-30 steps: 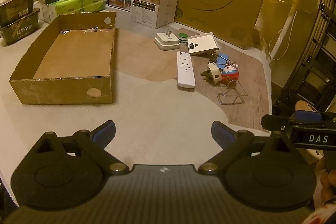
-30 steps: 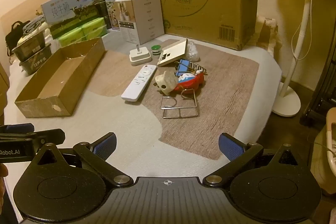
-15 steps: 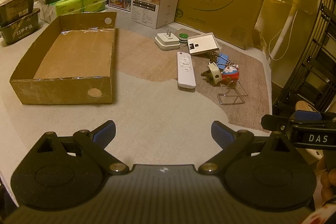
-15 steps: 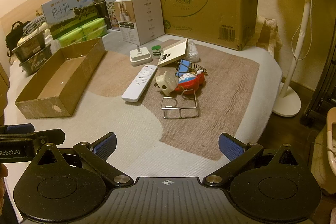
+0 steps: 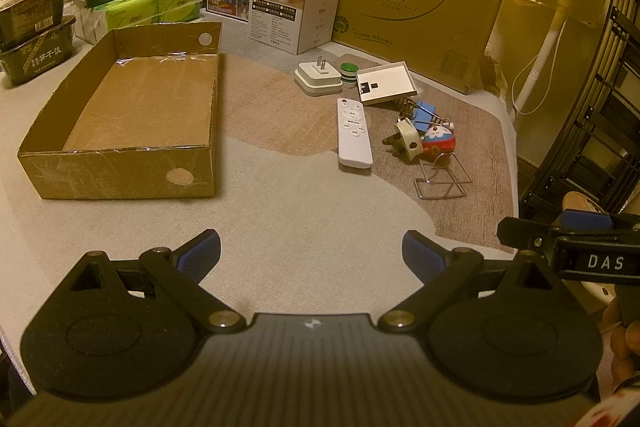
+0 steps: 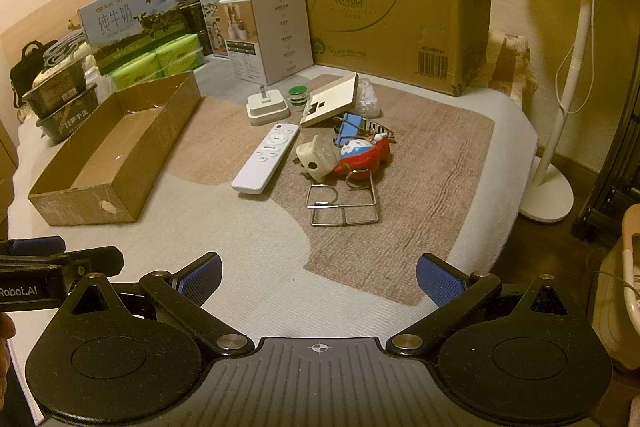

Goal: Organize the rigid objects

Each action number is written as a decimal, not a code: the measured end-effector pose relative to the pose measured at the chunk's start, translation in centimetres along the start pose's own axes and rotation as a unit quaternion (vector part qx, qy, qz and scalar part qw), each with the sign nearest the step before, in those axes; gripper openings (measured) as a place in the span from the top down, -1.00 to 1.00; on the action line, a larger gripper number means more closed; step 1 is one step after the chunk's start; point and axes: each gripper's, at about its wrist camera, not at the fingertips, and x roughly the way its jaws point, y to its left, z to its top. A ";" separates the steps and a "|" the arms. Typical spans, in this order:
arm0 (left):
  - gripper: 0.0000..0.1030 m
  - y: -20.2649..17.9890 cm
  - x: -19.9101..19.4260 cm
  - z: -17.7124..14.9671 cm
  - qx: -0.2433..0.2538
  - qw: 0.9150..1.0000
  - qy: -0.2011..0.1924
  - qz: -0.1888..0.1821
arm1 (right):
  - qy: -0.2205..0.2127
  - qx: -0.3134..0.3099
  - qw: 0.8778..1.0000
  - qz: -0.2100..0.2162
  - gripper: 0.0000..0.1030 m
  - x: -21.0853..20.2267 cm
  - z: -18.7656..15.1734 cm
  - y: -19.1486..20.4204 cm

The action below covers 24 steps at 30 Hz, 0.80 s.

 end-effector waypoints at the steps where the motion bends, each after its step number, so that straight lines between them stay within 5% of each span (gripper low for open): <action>1: -0.87 0.0 0.0 0.0 0.000 1.000 0.000 0.000 | 0.000 0.000 1.000 0.000 -0.99 0.0 0.1 0.0; 24: -0.87 0.3 2.8 1.5 0.006 1.000 0.003 0.004 | 0.011 0.014 1.000 -0.008 -0.99 2.3 0.7 -1.3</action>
